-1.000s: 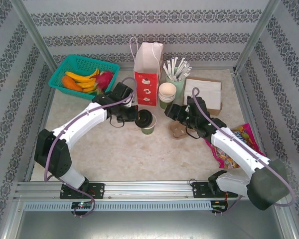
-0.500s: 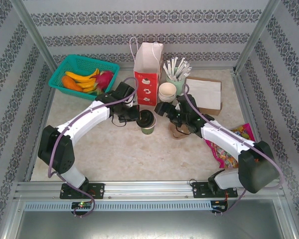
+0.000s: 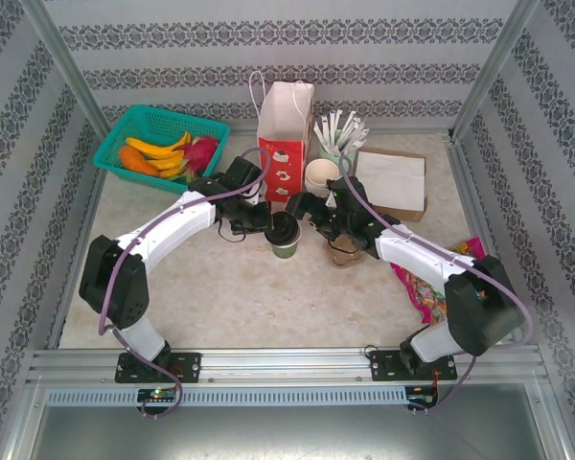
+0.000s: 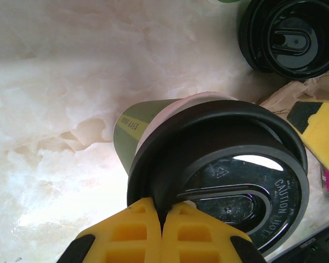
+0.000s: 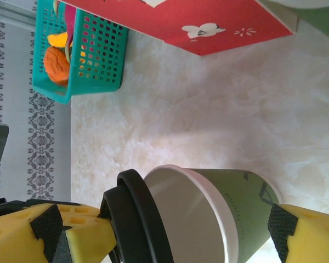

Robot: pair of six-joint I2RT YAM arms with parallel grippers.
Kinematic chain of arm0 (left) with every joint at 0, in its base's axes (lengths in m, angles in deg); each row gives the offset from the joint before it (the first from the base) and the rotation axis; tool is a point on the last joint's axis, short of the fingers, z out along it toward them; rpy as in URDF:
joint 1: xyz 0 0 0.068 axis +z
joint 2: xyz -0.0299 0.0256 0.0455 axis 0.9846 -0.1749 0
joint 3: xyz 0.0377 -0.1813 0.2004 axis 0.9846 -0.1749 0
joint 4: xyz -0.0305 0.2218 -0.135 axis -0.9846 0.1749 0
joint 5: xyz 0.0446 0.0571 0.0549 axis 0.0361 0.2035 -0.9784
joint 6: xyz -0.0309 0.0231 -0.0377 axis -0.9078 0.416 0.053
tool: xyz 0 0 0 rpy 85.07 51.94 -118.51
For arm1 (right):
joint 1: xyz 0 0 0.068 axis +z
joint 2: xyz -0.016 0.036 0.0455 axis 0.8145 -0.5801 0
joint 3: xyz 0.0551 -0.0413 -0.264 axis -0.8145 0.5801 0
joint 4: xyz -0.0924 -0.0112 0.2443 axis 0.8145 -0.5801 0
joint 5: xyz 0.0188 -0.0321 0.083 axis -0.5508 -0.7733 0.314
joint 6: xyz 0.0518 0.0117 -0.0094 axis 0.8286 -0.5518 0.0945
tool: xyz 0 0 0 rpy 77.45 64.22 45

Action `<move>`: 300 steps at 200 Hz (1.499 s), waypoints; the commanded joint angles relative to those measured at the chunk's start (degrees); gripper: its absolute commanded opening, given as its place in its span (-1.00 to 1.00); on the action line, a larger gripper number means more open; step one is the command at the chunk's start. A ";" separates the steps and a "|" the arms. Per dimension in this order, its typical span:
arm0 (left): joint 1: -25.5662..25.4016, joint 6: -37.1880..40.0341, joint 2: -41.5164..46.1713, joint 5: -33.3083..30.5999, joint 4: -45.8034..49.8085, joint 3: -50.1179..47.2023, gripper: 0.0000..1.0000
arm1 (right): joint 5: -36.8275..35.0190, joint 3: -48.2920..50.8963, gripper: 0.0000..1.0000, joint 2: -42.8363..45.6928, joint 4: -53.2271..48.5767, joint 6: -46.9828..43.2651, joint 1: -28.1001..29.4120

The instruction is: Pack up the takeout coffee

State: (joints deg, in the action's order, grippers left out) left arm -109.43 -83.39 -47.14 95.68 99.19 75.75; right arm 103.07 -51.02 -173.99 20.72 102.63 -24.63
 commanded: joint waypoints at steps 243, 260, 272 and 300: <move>-2.15 2.99 -8.59 -4.48 6.97 5.88 -1.00 | 6.40 -0.79 0.96 -1.92 6.66 3.53 1.29; -2.24 3.39 -8.78 -5.02 7.45 5.97 -1.00 | 5.44 1.45 0.96 0.25 5.20 2.56 -0.66; -2.23 3.56 -8.87 -5.21 7.73 5.96 -1.00 | 5.37 3.45 0.96 1.78 4.43 2.05 -2.43; -2.29 3.65 -9.00 -5.04 7.86 6.25 -1.00 | 5.92 5.56 0.70 4.23 -0.68 -2.39 -5.24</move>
State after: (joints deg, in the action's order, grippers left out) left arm -111.00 -81.22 -53.17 92.62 103.91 82.50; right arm 108.38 -47.16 -172.09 25.15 105.05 -27.84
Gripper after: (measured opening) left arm 0.050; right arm 0.917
